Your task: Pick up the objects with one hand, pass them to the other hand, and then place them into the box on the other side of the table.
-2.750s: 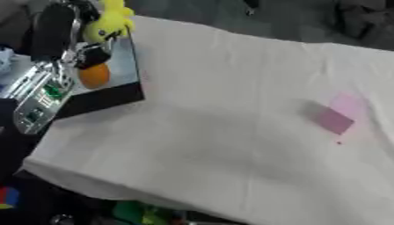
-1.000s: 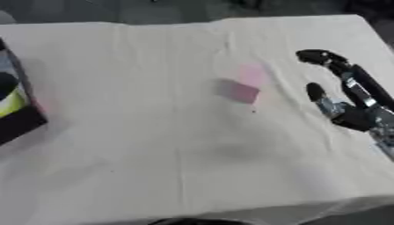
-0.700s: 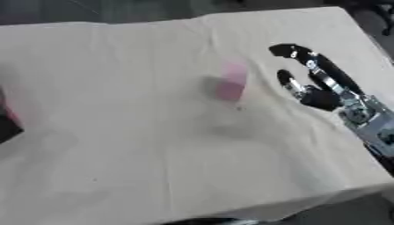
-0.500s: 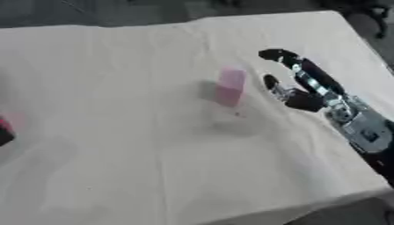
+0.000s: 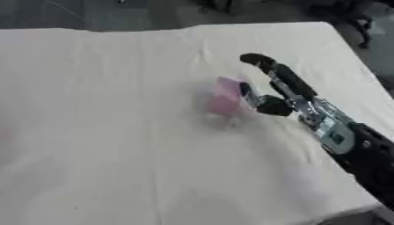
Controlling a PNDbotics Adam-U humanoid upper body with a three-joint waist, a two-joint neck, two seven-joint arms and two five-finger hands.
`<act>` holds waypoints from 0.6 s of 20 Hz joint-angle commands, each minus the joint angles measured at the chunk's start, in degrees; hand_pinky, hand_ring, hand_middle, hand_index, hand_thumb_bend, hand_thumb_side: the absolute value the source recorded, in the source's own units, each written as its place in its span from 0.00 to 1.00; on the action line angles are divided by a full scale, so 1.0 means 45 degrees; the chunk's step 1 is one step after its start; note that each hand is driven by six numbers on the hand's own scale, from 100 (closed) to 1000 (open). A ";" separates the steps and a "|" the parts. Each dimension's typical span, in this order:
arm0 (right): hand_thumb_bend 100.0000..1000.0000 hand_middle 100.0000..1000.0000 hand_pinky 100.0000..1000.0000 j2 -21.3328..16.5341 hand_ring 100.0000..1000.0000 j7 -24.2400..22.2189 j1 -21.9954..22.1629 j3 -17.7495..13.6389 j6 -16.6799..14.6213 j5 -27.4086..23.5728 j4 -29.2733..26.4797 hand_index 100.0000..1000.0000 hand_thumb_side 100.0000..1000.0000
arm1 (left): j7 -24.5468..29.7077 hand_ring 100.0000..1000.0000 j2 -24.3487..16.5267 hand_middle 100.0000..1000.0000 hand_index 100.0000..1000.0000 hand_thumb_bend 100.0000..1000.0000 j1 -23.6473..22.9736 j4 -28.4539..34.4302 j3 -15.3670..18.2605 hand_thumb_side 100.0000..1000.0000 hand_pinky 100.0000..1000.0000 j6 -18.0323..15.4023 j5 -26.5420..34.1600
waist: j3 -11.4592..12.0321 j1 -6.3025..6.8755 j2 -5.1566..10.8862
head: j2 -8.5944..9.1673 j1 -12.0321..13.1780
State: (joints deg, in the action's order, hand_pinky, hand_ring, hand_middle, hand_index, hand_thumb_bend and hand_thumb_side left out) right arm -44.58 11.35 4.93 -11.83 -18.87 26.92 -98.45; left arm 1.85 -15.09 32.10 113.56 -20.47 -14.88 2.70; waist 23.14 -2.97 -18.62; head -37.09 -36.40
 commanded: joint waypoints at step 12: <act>0.00 0.90 0.95 -0.0220 0.92 -0.1824 -0.0292 0.0349 -0.0198 0.1177 0.0184 0.96 0.89 | 0.1834 0.69 -0.0043 0.58 0.69 0.79 0.0211 0.0230 0.0804 0.62 0.84 0.0285 0.1501 | 0.0034 -0.0035 0.0204 | 0.0173 -0.0330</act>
State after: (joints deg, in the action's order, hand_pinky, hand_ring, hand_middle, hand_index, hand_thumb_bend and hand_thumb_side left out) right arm -44.16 3.97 3.96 -10.01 -19.63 31.63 -96.80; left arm 9.74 -15.09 32.26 113.56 -17.59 -13.60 8.92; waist 23.34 -3.25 -18.81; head -37.07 -37.57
